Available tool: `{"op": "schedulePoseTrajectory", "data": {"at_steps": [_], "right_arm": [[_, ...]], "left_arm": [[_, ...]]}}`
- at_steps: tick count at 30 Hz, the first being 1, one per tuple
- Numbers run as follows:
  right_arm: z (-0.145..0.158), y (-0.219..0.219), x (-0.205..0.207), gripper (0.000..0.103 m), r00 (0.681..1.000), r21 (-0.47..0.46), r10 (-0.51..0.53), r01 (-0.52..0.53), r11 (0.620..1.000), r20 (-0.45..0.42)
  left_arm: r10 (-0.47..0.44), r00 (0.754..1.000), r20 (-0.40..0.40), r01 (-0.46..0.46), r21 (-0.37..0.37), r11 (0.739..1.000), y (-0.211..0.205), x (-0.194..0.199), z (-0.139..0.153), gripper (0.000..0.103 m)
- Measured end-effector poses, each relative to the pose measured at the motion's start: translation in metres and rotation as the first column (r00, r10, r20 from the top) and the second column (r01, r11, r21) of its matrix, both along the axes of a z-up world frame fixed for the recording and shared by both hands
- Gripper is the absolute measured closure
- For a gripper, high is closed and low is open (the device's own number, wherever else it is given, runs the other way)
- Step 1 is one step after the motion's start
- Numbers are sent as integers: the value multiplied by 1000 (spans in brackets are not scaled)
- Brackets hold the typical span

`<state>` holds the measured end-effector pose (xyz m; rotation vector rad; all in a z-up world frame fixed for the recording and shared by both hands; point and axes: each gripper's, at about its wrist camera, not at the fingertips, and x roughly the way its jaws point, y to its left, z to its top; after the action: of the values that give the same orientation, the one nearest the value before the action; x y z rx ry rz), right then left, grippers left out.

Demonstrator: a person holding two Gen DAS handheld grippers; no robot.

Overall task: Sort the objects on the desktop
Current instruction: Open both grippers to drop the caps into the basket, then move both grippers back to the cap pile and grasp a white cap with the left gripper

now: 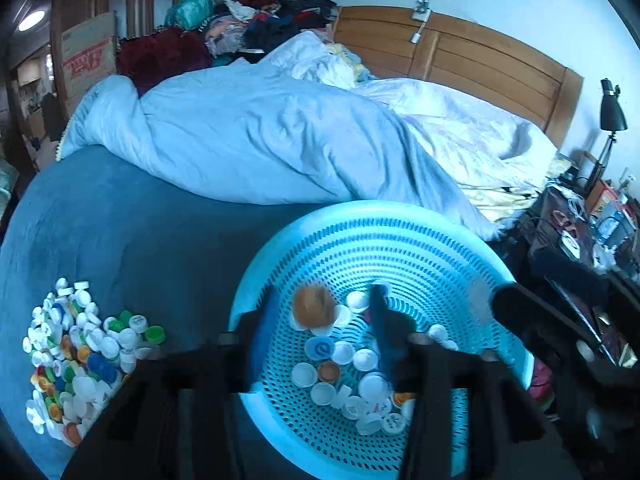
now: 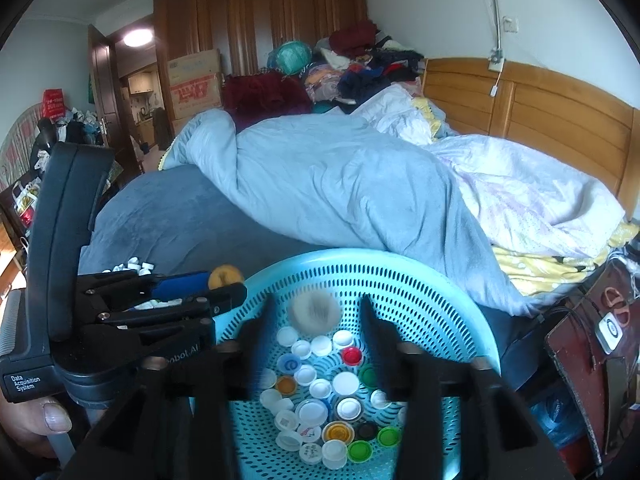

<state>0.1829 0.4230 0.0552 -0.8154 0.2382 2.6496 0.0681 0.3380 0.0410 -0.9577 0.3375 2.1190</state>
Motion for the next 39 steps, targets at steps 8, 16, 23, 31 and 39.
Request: {"op": "schedulePoseTrajectory", "data": {"at_steps": [8, 16, 23, 31, 39], "right_arm": [[1, -4, 1, 35, 1000, -5, 5, -5, 1000, -12], [-3, -33, -13, 34, 995, -5, 95, -96, 995, -7], [-15, -78, -40, 28, 976, -16, 218, -218, 976, 22], [-20, -150, -76, 21, 921, 4, 387, -388, 922, 54], [-19, -206, -98, 20, 874, 35, 479, -482, 875, 82]], "left_arm": [[19, 1000, 2, -19, 19, 1000, -12, -6, 0, 53], [118, 993, 8, -118, 36, 992, -70, -28, -3, 53], [417, 903, -102, -422, -40, 906, -175, -54, -6, 53], [623, 772, -126, -627, 7, 779, -282, -67, -1, 46], [724, 673, -147, -726, 54, 686, -343, -77, -4, 46]]}}
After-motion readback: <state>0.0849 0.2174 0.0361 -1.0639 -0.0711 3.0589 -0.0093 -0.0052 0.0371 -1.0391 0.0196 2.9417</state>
